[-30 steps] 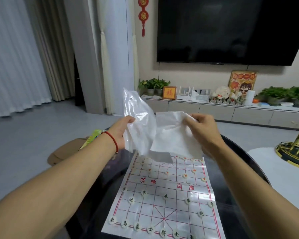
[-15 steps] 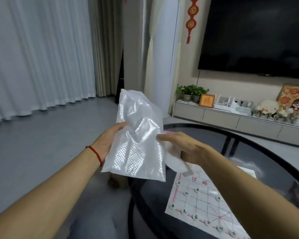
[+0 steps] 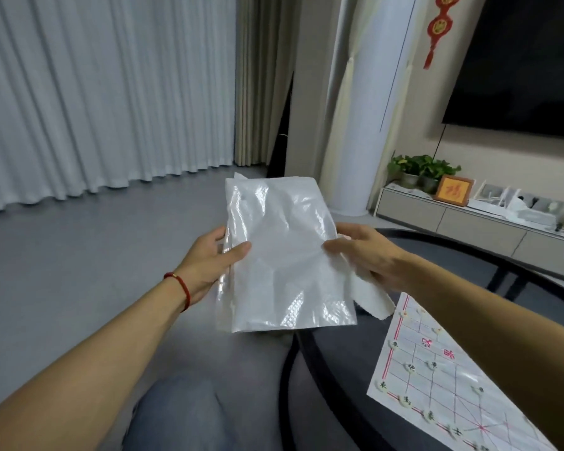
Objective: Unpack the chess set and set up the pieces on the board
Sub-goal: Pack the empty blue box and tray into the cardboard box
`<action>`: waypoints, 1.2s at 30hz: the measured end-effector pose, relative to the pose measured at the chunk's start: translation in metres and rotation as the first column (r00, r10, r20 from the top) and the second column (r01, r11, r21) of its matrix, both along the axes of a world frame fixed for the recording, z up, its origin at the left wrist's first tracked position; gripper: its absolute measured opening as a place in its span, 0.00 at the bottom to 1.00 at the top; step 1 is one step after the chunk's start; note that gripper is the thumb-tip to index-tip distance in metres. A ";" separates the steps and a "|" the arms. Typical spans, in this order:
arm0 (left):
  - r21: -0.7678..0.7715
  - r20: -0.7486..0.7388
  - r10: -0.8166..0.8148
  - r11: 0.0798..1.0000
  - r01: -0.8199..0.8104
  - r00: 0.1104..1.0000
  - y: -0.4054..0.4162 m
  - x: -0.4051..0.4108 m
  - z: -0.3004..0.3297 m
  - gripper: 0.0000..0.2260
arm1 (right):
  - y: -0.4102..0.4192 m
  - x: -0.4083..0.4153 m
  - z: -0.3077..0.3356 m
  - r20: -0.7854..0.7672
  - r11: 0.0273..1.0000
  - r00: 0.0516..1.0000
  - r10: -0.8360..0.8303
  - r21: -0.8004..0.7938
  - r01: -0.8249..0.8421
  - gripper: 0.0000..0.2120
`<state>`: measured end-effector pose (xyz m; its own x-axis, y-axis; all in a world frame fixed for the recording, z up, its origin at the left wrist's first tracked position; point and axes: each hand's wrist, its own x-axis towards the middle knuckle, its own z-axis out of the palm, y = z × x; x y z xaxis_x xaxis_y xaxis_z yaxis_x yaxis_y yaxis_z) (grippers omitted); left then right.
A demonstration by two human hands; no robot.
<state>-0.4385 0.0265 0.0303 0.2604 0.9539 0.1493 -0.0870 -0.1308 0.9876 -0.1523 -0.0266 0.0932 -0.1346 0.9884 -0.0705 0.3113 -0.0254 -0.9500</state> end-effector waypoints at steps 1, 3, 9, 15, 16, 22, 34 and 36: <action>-0.021 0.043 0.023 1.000 -0.022 0.999 0.000 -0.003 -0.004 0.16 | 0.003 0.001 -0.004 -0.046 1.000 0.999 0.023 -0.015 -0.024 0.14; -0.077 0.129 0.039 0.997 -0.029 0.991 0.000 -0.007 -0.010 0.18 | 0.009 0.000 -0.011 -0.149 0.998 0.987 0.051 -0.039 -0.057 0.18; -0.159 0.166 0.136 0.981 -0.109 0.977 -0.006 -0.011 -0.019 0.20 | 0.026 -0.016 -0.045 -0.309 0.990 0.949 -0.064 -0.142 0.021 0.12; -0.059 -0.162 0.073 0.995 -0.084 0.984 -0.007 -0.043 -0.016 0.19 | 0.047 -0.025 -0.055 -0.261 0.986 0.961 0.091 -0.112 -0.124 0.09; -0.081 -0.208 0.070 0.993 -0.089 0.976 -0.006 -0.050 -0.016 0.19 | 0.051 -0.029 -0.056 -0.205 0.992 0.974 0.095 -0.060 -0.109 0.06; -0.256 -0.302 0.021 0.961 -0.102 0.953 0.003 -0.077 -0.011 0.07 | 0.074 -0.060 -0.055 0.063 0.959 0.972 0.225 0.163 -0.233 0.16; -0.360 -0.083 0.048 0.930 -0.075 0.995 0.000 -0.097 -0.075 0.17 | 0.114 -0.086 -0.089 0.224 0.985 0.962 0.158 -0.100 -0.139 0.38; -0.395 -0.041 0.074 0.915 -0.084 0.996 0.004 -0.106 -0.083 0.19 | 0.108 -0.102 -0.107 0.095 0.948 0.975 0.201 -0.270 -0.169 0.41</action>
